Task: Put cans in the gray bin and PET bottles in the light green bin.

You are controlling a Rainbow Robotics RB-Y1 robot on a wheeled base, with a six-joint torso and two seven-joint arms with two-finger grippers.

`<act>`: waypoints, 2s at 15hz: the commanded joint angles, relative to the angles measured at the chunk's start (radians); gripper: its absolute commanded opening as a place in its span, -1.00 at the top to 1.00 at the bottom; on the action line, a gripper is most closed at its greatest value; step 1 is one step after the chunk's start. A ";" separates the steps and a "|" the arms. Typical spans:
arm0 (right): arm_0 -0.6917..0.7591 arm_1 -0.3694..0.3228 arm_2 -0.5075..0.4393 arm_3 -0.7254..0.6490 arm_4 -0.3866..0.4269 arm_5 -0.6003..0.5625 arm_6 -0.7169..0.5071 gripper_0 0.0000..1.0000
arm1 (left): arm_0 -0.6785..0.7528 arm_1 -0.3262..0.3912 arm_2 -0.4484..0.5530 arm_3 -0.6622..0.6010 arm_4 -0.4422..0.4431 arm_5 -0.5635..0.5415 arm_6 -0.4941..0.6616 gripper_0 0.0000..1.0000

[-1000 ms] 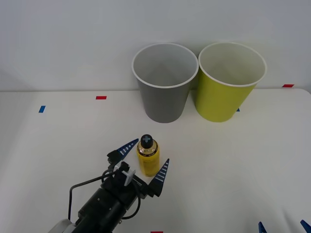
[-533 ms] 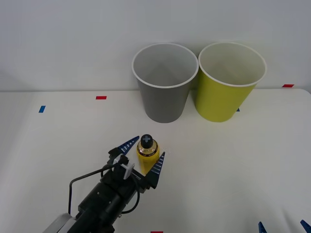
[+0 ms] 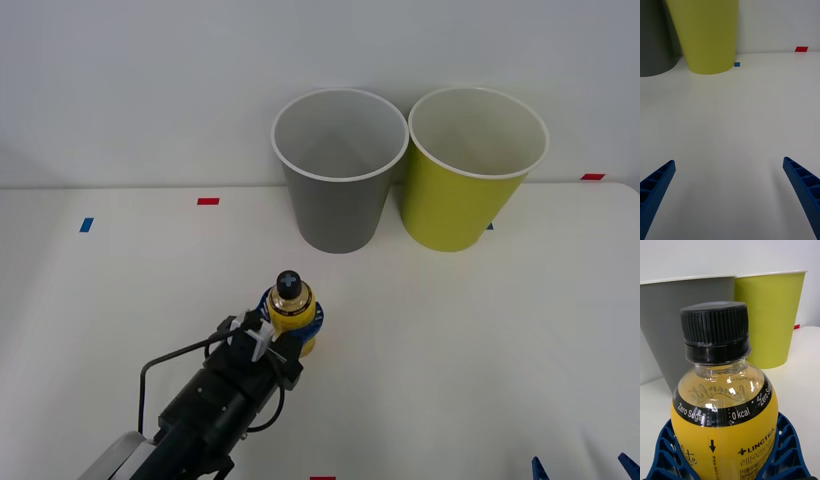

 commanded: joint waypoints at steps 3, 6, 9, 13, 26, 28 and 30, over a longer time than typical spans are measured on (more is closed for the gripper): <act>0.000 0.000 0.000 0.000 0.000 0.000 0.000 -1.00 | 0.001 0.018 0.000 -0.173 -0.006 0.262 0.004 1.00; 0.000 0.000 0.000 0.000 0.000 0.000 0.000 -1.00 | -0.001 0.028 0.000 -0.290 -0.004 0.420 0.004 1.00; 0.000 0.000 0.000 0.000 0.000 0.000 0.000 -1.00 | -0.010 0.030 0.000 -0.417 0.002 0.595 0.004 1.00; 0.000 0.000 0.000 0.000 0.000 0.000 0.000 -1.00 | -0.030 0.032 -0.003 -0.587 0.083 0.808 0.001 1.00; 0.000 0.000 0.000 0.000 0.000 0.000 0.000 -1.00 | -0.268 0.002 0.052 -0.808 0.066 1.345 0.001 1.00; 0.000 0.000 0.000 0.000 0.000 0.000 0.000 -1.00 | -0.291 -0.001 0.055 -0.810 0.066 1.341 -0.002 1.00; 0.000 0.000 0.000 0.000 0.000 0.000 0.000 -1.00 | -0.323 0.004 0.057 -0.814 0.068 1.339 -0.002 1.00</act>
